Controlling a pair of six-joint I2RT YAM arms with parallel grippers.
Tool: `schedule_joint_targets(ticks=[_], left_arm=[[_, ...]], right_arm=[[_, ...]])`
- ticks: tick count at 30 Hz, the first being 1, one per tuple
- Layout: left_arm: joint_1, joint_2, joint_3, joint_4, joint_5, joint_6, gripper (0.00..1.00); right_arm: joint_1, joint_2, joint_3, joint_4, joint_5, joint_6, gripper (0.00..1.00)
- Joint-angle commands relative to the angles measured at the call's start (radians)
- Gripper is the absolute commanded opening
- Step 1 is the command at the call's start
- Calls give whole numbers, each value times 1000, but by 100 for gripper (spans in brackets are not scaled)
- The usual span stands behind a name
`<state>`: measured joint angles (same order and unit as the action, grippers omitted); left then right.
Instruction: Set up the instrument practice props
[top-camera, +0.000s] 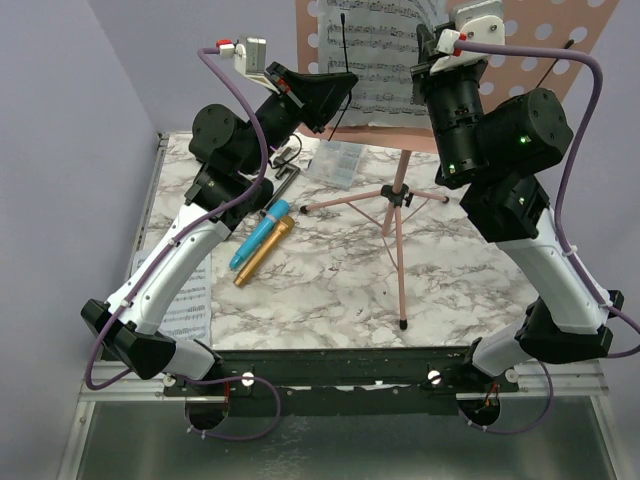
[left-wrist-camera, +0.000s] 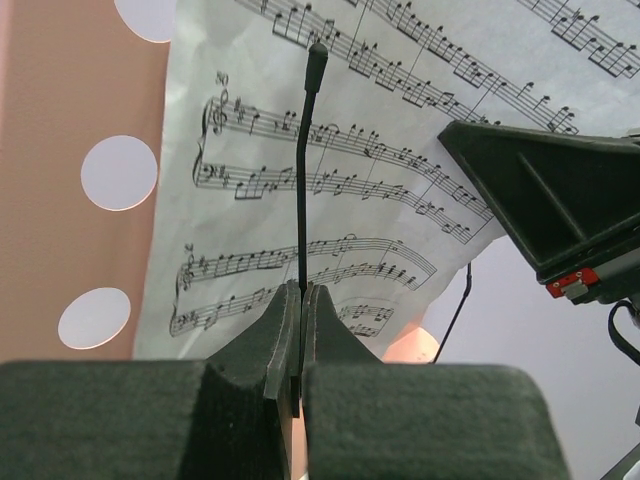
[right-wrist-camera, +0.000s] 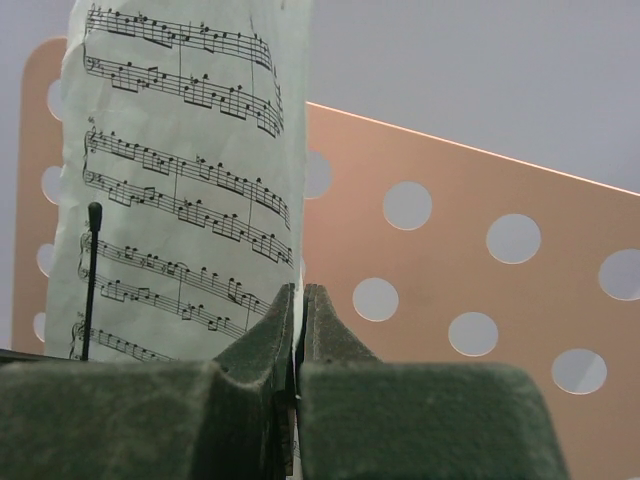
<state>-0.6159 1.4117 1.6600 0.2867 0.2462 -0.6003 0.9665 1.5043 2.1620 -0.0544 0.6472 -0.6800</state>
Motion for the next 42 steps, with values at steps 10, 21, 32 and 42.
schedule_joint_targets(ticks=[10, 21, 32, 42], left_arm=[[-7, -39, -6, 52, 36, 20, 0], [-8, -48, -18, 55, 21, 5, 1], [-8, -95, -59, 59, -3, -15, 52], [-7, -294, -200, -120, -55, 10, 92]], right_arm=[[-6, 33, 21, 6, -124, 107, 0], [-20, 13, -42, 21, -137, 116, 0], [-31, -6, -65, 17, -117, 111, 24], [-32, -73, -10, -258, -61, 292, 68]])
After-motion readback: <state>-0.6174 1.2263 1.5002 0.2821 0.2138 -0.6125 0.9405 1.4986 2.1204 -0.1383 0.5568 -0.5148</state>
